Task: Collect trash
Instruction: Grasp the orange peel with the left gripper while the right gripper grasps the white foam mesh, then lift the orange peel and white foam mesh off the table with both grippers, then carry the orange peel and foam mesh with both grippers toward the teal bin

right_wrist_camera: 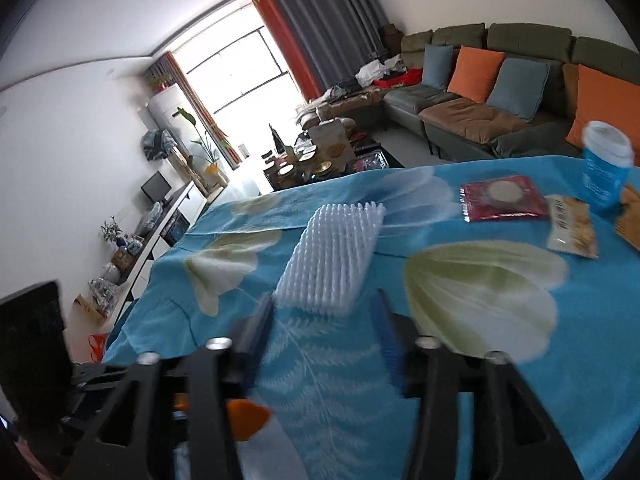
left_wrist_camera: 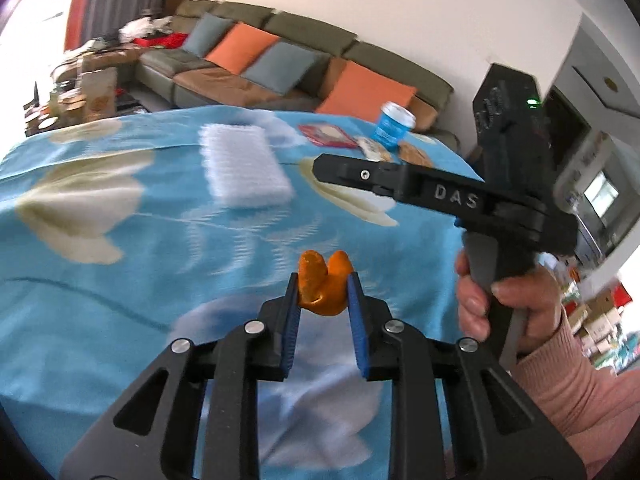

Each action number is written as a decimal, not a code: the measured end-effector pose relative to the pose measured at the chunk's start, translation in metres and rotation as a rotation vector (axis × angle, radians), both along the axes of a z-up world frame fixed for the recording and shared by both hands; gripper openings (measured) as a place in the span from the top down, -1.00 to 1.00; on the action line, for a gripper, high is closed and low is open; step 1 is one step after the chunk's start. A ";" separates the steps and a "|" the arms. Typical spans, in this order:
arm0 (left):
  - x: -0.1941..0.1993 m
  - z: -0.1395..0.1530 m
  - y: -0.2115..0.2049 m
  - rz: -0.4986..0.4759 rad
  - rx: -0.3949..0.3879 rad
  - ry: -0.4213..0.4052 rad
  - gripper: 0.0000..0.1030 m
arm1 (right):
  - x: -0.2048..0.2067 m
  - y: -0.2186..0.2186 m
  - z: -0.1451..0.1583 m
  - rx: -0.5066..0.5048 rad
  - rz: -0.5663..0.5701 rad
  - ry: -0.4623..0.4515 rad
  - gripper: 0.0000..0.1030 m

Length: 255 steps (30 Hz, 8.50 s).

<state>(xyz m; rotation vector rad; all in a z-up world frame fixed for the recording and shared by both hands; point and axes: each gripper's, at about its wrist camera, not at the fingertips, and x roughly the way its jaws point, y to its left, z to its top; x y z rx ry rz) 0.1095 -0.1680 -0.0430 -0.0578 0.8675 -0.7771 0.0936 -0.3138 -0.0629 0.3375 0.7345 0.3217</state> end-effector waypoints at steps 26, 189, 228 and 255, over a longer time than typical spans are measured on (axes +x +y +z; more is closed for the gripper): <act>-0.014 0.008 0.127 0.274 -0.043 -0.017 0.55 | 0.059 0.024 -0.029 0.022 -0.029 0.134 0.83; -0.096 0.016 0.236 0.582 -0.040 -0.076 0.55 | -0.036 0.204 0.021 0.088 0.390 -0.045 0.84; -0.101 0.013 0.268 0.655 -0.044 -0.078 0.55 | -0.028 0.248 0.025 0.065 0.475 -0.043 0.84; -0.105 0.015 0.291 0.720 -0.046 -0.086 0.55 | -0.023 0.286 0.027 0.043 0.549 -0.046 0.84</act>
